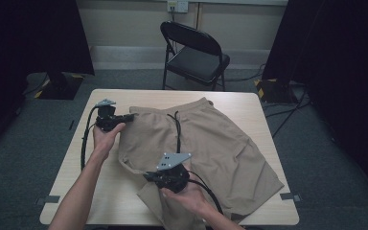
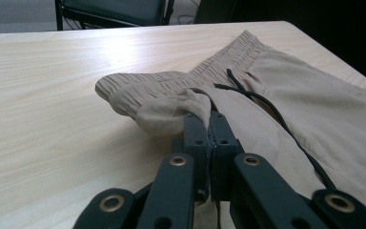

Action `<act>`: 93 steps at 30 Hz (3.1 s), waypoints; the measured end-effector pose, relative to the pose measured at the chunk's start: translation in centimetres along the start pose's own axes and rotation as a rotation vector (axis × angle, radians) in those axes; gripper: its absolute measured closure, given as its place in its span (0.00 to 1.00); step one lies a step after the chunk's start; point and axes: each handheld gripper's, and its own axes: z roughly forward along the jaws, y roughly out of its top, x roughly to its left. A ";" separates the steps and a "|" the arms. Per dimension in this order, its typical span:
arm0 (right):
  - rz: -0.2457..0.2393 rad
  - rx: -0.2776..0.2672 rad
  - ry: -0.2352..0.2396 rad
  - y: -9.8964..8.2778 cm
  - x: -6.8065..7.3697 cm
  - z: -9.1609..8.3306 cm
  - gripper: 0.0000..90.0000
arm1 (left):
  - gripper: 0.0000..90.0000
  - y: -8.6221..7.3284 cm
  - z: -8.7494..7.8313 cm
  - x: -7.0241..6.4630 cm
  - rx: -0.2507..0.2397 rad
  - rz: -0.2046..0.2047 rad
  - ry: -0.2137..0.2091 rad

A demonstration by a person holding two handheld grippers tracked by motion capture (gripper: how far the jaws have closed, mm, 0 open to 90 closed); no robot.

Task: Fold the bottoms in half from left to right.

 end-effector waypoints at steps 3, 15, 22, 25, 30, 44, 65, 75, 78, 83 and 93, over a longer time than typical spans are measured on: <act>0.004 -0.020 0.001 0.4 0.0 -0.4 0.99 | 0.99 0.7 -0.4 0.0 -0.010 0.002 -0.001; -0.015 -0.113 0.003 3.5 0.5 -2.3 0.99 | 0.99 2.7 -2.3 -0.3 -0.071 -0.007 -0.022; -0.029 -0.161 0.014 5.0 0.9 -3.1 0.99 | 0.99 3.8 -3.5 -0.3 -0.090 0.002 -0.022; -0.034 -0.183 0.012 5.6 1.0 -3.6 0.99 | 0.99 4.3 -4.1 -0.2 -0.109 -0.004 -0.021; -0.052 -0.206 0.002 6.6 1.0 -4.5 0.99 | 0.99 5.2 -5.0 -0.3 -0.123 -0.001 -0.003; -0.106 -0.294 -0.023 10.3 1.3 -6.7 0.99 | 0.99 8.7 -8.0 -0.6 -0.172 0.031 0.021; -0.063 -0.326 -0.116 9.0 -1.2 -9.4 0.99 | 0.99 9.6 -3.7 -1.9 -0.173 0.047 0.020; 0.007 -0.325 -0.199 6.6 -4.1 -11.5 0.99 | 0.98 10.8 -1.5 -2.7 -0.164 0.042 0.015; 0.035 -0.323 -0.224 6.0 -5.1 -12.0 0.99 | 0.91 10.8 -1.0 -2.8 -0.172 0.046 0.000; 0.078 -0.309 -0.267 4.9 -6.7 -12.2 0.99 | 0.64 10.8 -0.9 -3.7 -0.178 0.080 0.041; 0.178 -0.275 -0.347 2.8 -10.0 -12.6 0.99 | 0.55 10.3 -2.0 -4.1 -0.188 0.092 0.029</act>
